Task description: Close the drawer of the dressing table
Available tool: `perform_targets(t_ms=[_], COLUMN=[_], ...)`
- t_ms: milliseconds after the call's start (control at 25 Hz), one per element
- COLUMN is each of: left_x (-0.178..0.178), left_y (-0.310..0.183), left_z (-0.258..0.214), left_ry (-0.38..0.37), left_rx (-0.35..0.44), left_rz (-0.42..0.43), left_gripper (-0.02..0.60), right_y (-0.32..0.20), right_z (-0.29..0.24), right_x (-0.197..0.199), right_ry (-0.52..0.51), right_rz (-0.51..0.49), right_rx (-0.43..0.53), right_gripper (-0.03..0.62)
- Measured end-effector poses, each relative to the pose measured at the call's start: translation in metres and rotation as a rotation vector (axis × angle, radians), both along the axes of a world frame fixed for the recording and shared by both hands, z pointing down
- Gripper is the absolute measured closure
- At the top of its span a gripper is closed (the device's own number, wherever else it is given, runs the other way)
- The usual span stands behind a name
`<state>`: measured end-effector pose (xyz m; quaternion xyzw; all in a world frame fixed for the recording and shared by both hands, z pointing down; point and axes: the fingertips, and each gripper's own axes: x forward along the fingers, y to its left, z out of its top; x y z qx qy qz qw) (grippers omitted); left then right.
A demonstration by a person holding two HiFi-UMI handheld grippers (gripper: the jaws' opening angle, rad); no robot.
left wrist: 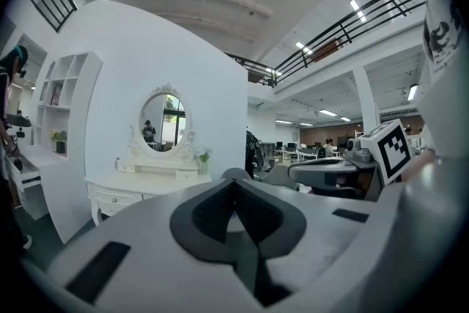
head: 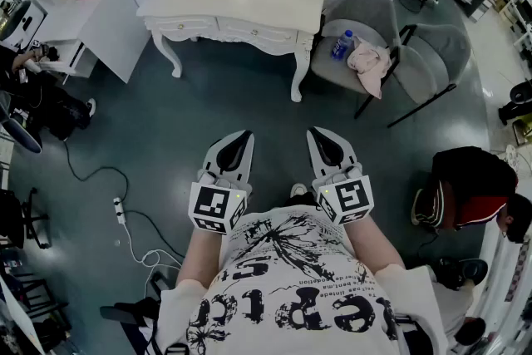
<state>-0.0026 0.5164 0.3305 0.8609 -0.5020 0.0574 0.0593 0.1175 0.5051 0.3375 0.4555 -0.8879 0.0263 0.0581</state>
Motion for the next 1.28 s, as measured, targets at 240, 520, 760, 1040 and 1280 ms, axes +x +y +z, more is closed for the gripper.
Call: perform_targets(t_ms=[240, 520, 760, 1040, 1280], left_x=[-0.01, -0.013, -0.022, -0.034, -0.045], left_y=[0.001, 0.004, 0.007, -0.008, -0.043], left_z=[-0.001, 0.001, 0.005, 0.019, 0.03], left_ry=[-0.006, 0.004, 0.005, 0.004, -0.012], left_rx=[-0.012, -0.021, -0.036, -0.056, -0.077], left_rz=[-0.008, -0.015, -0.038, -0.083, -0.122], left_gripper=[0.562, 0.561, 0.561, 0.561, 0.561], right_y=[-0.001, -0.001, -0.003, -0.021, -0.064], right_z=[0.001, 0.008, 0.017, 0.034, 0.046], right_x=[-0.008, -0.008, -0.013, -0.029, -0.041], right_ry=[-0.013, -0.026, -0.008, 0.036, 0.023], right_rz=[-0.006, -0.002, -0.004, -0.06, -0.099], right_rx=[-0.019, -0.049, -0.086, -0.085, -0.107], right_gripper=[0.577, 0.577, 0.577, 0.577, 0.577])
